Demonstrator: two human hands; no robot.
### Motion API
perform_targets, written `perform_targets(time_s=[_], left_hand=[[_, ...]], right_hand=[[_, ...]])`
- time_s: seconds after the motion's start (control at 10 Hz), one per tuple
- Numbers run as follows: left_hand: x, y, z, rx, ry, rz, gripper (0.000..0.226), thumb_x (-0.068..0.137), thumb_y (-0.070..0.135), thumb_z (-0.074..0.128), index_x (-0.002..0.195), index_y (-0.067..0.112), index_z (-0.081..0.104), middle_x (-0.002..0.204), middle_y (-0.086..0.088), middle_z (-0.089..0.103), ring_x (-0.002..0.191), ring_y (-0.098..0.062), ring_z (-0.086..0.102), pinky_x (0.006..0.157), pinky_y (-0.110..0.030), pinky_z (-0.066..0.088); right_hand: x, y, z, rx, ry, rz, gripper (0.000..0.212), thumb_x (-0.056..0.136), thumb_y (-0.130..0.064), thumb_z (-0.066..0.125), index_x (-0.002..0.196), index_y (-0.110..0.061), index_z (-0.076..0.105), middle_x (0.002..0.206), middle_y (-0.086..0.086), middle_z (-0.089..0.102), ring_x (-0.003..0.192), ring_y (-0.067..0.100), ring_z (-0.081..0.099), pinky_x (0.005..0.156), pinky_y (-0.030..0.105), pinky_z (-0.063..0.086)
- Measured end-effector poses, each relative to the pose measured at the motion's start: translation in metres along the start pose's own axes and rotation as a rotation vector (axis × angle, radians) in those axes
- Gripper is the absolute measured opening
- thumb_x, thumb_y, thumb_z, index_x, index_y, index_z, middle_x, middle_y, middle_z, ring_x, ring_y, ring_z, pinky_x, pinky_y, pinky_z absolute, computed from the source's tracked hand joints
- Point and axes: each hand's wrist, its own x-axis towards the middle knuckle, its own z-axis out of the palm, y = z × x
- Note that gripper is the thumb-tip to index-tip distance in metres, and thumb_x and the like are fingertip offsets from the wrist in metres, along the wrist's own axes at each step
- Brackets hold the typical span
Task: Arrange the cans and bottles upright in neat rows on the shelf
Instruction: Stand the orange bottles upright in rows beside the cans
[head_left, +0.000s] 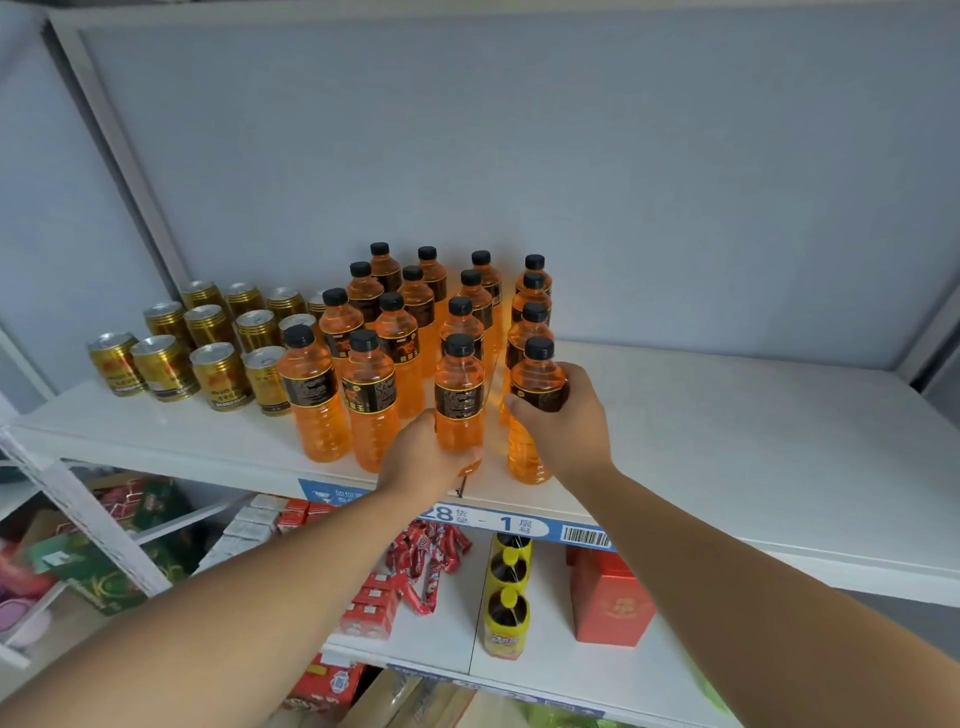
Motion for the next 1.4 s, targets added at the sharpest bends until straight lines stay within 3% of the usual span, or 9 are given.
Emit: perform_targets(time_s=[0.1, 0.4, 0.5, 0.7, 0.9, 1.0, 1.1, 1.3, 1.4], left_hand=[[0.003, -0.004, 0.001, -0.017, -0.016, 0.008, 0.056, 0.079, 0.052, 0.081, 0.124, 0.024, 0.06, 0.122, 0.002, 0.072, 0.11, -0.024, 0.067, 0.088, -0.037, 0.053], [0.009, -0.01, 0.002, -0.017, -0.068, 0.021, 0.062, 0.082, 0.05, 0.078, 0.133, 0.027, 0.052, 0.132, 0.002, 0.067, 0.12, -0.025, 0.064, 0.094, -0.039, 0.052], [0.01, -0.011, 0.002, -0.018, -0.078, 0.01, 0.062, 0.082, 0.051, 0.078, 0.133, 0.028, 0.052, 0.13, 0.003, 0.068, 0.118, -0.024, 0.064, 0.092, -0.038, 0.052], [0.013, -0.014, 0.004, -0.017, -0.086, -0.005, 0.067, 0.08, 0.053, 0.079, 0.133, 0.024, 0.051, 0.13, 0.002, 0.067, 0.117, -0.024, 0.064, 0.089, -0.037, 0.052], [0.018, -0.016, 0.002, -0.017, -0.118, 0.008, 0.066, 0.077, 0.054, 0.081, 0.128, 0.023, 0.053, 0.125, 0.0, 0.068, 0.11, -0.023, 0.065, 0.077, -0.03, 0.042], [0.02, -0.018, 0.0, -0.002, -0.163, 0.016, 0.066, 0.078, 0.054, 0.08, 0.128, 0.022, 0.053, 0.125, -0.001, 0.068, 0.109, -0.024, 0.065, 0.077, -0.031, 0.043], [0.02, -0.021, -0.001, 0.01, -0.203, 0.045, 0.063, 0.08, 0.055, 0.077, 0.129, 0.022, 0.055, 0.126, 0.0, 0.068, 0.111, -0.025, 0.065, 0.082, -0.033, 0.048], [0.004, -0.03, -0.019, 0.094, -0.255, 0.098, 0.051, 0.082, 0.057, 0.073, 0.115, 0.019, 0.059, 0.107, 0.004, 0.07, 0.091, -0.019, 0.067, 0.079, -0.039, 0.058], [-0.007, -0.034, -0.03, 0.086, -0.244, 0.105, 0.053, 0.083, 0.058, 0.072, 0.118, 0.02, 0.06, 0.11, 0.005, 0.068, 0.095, -0.019, 0.066, 0.08, -0.036, 0.055]], right_hand=[[0.0, -0.002, 0.004, -0.012, -0.001, 0.008, 0.053, 0.079, -0.046, 0.08, 0.121, -0.038, 0.049, 0.095, -0.03, 0.057, 0.085, -0.011, 0.057, 0.067, 0.008, 0.04], [-0.004, -0.004, 0.017, -0.042, 0.003, 0.016, 0.054, 0.08, -0.048, 0.079, 0.118, -0.041, 0.041, 0.097, -0.029, 0.054, 0.09, 0.0, 0.057, 0.068, 0.01, 0.043], [-0.006, -0.005, 0.02, -0.056, -0.009, 0.025, 0.06, 0.08, -0.048, 0.08, 0.126, -0.036, 0.043, 0.104, -0.022, 0.056, 0.095, 0.004, 0.058, 0.071, 0.014, 0.046], [-0.008, -0.007, 0.019, -0.074, -0.028, 0.046, 0.07, 0.08, -0.043, 0.081, 0.136, -0.031, 0.04, 0.109, -0.02, 0.054, 0.1, 0.005, 0.057, 0.068, 0.009, 0.043], [-0.015, -0.008, 0.023, -0.13, -0.014, 0.057, 0.081, 0.079, -0.038, 0.084, 0.142, -0.03, 0.034, 0.124, -0.013, 0.058, 0.111, 0.012, 0.059, 0.082, 0.022, 0.051], [-0.023, -0.003, 0.022, -0.137, -0.013, 0.096, 0.091, 0.078, -0.038, 0.084, 0.148, -0.027, 0.028, 0.133, -0.005, 0.06, 0.116, 0.017, 0.061, 0.091, 0.034, 0.053], [-0.032, 0.002, 0.02, -0.195, 0.001, 0.155, 0.094, 0.078, -0.04, 0.083, 0.151, -0.024, 0.026, 0.139, 0.0, 0.056, 0.12, 0.021, 0.058, 0.09, 0.036, 0.052], [-0.061, 0.006, 0.015, -0.247, 0.128, 0.155, 0.082, 0.078, -0.045, 0.08, 0.143, -0.022, 0.036, 0.138, 0.002, 0.051, 0.118, 0.017, 0.052, 0.086, 0.029, 0.044], [-0.077, 0.0, 0.013, -0.275, 0.188, 0.097, 0.073, 0.079, -0.048, 0.078, 0.137, -0.02, 0.043, 0.13, -0.001, 0.052, 0.113, 0.014, 0.052, 0.085, 0.03, 0.045]])
